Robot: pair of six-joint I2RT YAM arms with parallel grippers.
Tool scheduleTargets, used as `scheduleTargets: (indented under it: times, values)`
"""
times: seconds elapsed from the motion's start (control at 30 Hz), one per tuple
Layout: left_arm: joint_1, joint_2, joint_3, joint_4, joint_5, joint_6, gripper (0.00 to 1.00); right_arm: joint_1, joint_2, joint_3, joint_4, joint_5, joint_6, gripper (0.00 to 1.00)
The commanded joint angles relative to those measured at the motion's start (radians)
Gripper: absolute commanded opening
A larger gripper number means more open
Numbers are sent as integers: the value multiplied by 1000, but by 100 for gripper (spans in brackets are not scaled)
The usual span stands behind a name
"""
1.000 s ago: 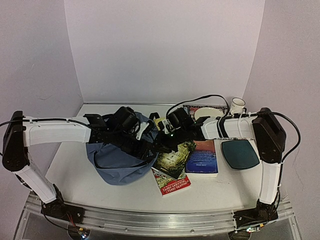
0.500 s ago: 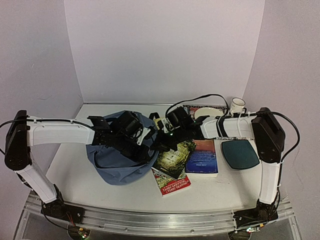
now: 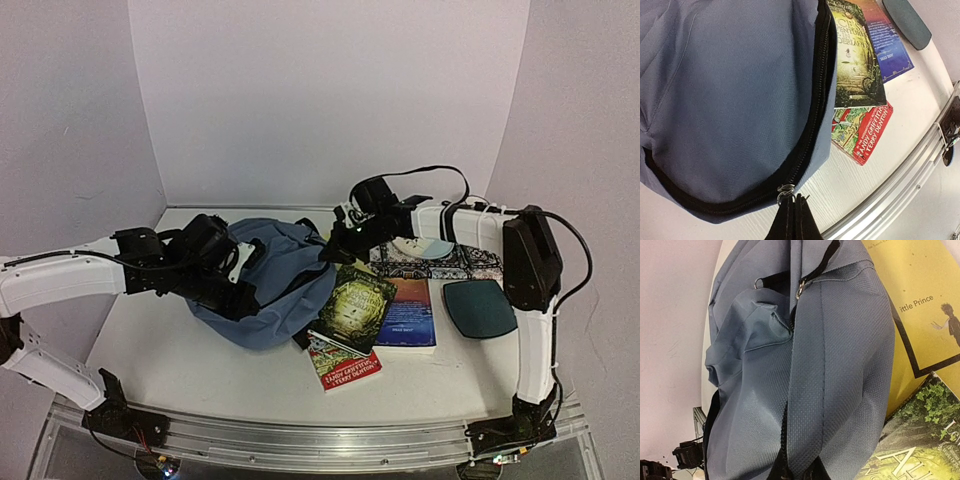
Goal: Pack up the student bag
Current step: Unzip the largest pocket of the student bag, then hold the largest pocket of the student bag.
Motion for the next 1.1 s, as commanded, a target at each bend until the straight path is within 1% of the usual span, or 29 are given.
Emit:
scheduleTargets:
  times: [0.0, 0.07, 0.23, 0.33, 0.4, 0.5, 0.57, 0.67, 0.73, 0.8, 0.87, 0.93, 0.97, 1.0, 1.07]
  values:
    - [-6, 0, 45, -47, 13, -23, 0, -33, 26, 74, -4, 43, 22, 5]
    - [-6, 47, 83, -1, 33, -11, 0, -18, 6, 59, -3, 46, 30, 19]
    - [-6, 112, 144, 126, 73, 13, 0, -2, -125, -47, -25, 92, 60, 48]
    - [-6, 142, 174, 167, 87, 31, 0, 16, -190, -107, -50, 128, 84, 58]
    - [-7, 163, 196, 189, 107, 48, 0, 43, -238, -154, -56, 147, 108, 66]
    - [-6, 199, 225, 201, 134, 72, 0, 98, -280, -213, -50, 171, 165, 74]
    - [-6, 216, 239, 211, 150, 86, 0, 157, -291, -240, -26, 182, 219, 77]
    - [-7, 218, 238, 218, 153, 99, 0, 213, -307, -289, 11, 233, 296, 77]
    - [-6, 220, 231, 224, 159, 105, 0, 239, -308, -319, 23, 261, 333, 72]
    - [-6, 221, 226, 224, 167, 107, 0, 242, -307, -330, 27, 267, 341, 65]
    - [-6, 211, 211, 225, 163, 107, 0, 242, -313, -345, 25, 283, 344, 54]
    - [-6, 191, 188, 225, 148, 107, 0, 243, -318, -353, 25, 293, 338, 38]
    - [-6, 185, 177, 225, 141, 107, 0, 243, -319, -352, 23, 297, 334, 32]
    - [-6, 167, 155, 222, 124, 104, 0, 243, -323, -345, 19, 305, 322, 18]
    - [-6, 133, 96, 216, 91, 89, 0, 238, -331, -333, 5, 323, 301, 1]
